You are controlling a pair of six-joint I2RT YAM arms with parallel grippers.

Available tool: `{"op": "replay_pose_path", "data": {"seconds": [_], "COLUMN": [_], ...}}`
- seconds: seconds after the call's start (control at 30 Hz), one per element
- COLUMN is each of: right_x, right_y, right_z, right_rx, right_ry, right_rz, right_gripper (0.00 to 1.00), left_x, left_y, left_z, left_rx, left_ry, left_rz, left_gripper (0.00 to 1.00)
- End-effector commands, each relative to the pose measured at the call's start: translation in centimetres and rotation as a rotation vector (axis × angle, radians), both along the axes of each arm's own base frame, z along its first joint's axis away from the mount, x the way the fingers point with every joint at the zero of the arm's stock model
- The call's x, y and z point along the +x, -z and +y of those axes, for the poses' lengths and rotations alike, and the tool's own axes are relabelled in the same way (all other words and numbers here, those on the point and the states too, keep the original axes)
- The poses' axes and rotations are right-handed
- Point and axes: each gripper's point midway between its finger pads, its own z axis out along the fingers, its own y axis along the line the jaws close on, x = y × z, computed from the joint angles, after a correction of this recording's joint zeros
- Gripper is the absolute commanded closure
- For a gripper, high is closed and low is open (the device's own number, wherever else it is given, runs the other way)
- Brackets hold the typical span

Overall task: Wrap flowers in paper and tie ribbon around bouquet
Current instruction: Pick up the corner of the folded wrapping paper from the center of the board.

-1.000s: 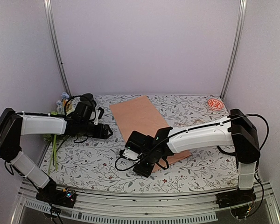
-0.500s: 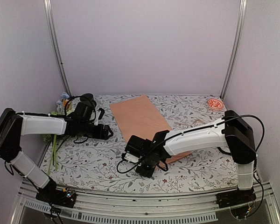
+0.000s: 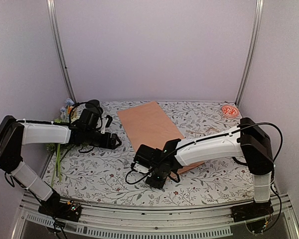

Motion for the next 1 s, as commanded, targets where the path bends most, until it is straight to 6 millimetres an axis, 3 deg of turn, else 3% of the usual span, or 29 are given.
{"op": "replay_pose_path", "data": {"seconds": [0.0,0.23,0.37,0.43,0.57,0.8,0.97], "right_x": [-0.2,-0.6,-0.8,-0.5,-0.3,-0.4,0.1], "right_y": [-1.4,-2.7,-3.6,-3.2,-2.2,-0.4,0.1], "right_z": [-0.6,-0.3,0.1,-0.2,-0.6,-0.7,-1.0], "right_rx": [-0.005,0.04,0.086,0.075,0.051,0.021,0.0], "right_ry": [0.005,-0.005,-0.012,-0.003,0.004,0.002,0.025], "right_rz": [0.001,0.014,0.014,0.008,0.017,0.028,0.007], "right_gripper": [0.56,0.53,0.43,0.43,0.53,0.49,0.56], "left_x": [-0.3,-0.2,-0.2,-0.2,-0.3,-0.4,-0.5], "left_y": [-0.5,-0.8,-0.8,-0.7,-0.7,-0.5,-0.4], "left_z": [-0.5,-0.6,-0.7,-0.7,-0.7,-0.6,-0.7], "left_rx": [-0.012,-0.012,-0.009,-0.007,-0.006,0.0,0.0], "left_ry": [0.034,0.047,0.054,0.052,0.054,0.057,0.061], "left_rz": [-0.022,-0.034,-0.035,-0.033,-0.033,-0.029,-0.028], "left_gripper": [0.17,0.17,0.16,0.17,0.17,0.16,0.16]}}
